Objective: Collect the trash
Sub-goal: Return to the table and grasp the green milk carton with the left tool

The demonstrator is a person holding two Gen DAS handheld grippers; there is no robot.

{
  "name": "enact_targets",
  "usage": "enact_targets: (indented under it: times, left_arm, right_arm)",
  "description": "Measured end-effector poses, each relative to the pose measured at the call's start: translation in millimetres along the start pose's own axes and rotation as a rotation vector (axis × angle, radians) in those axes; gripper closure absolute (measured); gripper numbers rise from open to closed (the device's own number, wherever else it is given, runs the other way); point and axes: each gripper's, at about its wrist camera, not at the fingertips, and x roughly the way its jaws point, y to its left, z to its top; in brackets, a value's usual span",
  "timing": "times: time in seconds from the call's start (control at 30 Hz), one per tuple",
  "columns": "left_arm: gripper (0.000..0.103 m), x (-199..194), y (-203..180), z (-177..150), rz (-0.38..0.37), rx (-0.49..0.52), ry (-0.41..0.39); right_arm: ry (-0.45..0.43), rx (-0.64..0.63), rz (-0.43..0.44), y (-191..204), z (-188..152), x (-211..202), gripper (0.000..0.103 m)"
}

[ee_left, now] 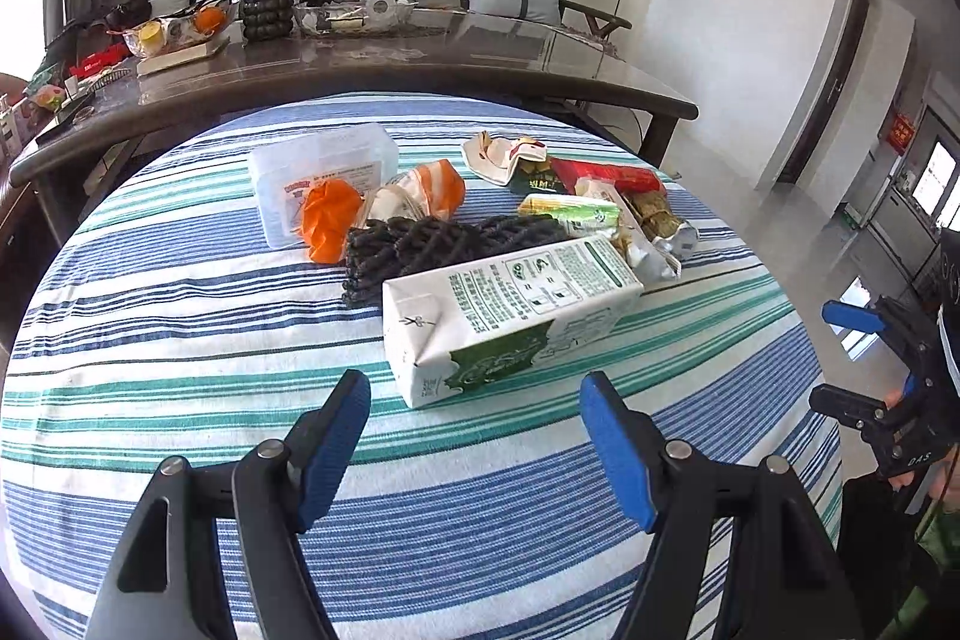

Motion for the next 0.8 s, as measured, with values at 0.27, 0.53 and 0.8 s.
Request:
enact_targets:
  times: [0.27,0.53,0.8]
  left_arm:
    - [0.028,12,-24,-9,-0.322,0.081,0.081]
    - [0.025,-6,-62,-17,-0.288,0.243,0.044]
    - [0.025,19,-73,-1,-0.356,0.234,0.067]
  right_arm:
    - [-0.007,0.047,-0.018,-13,3,0,0.005]
    - [-0.007,0.126,-0.034,-36,3,-7,0.005]
    - [0.004,0.117,-0.087,-41,1,-4,0.005]
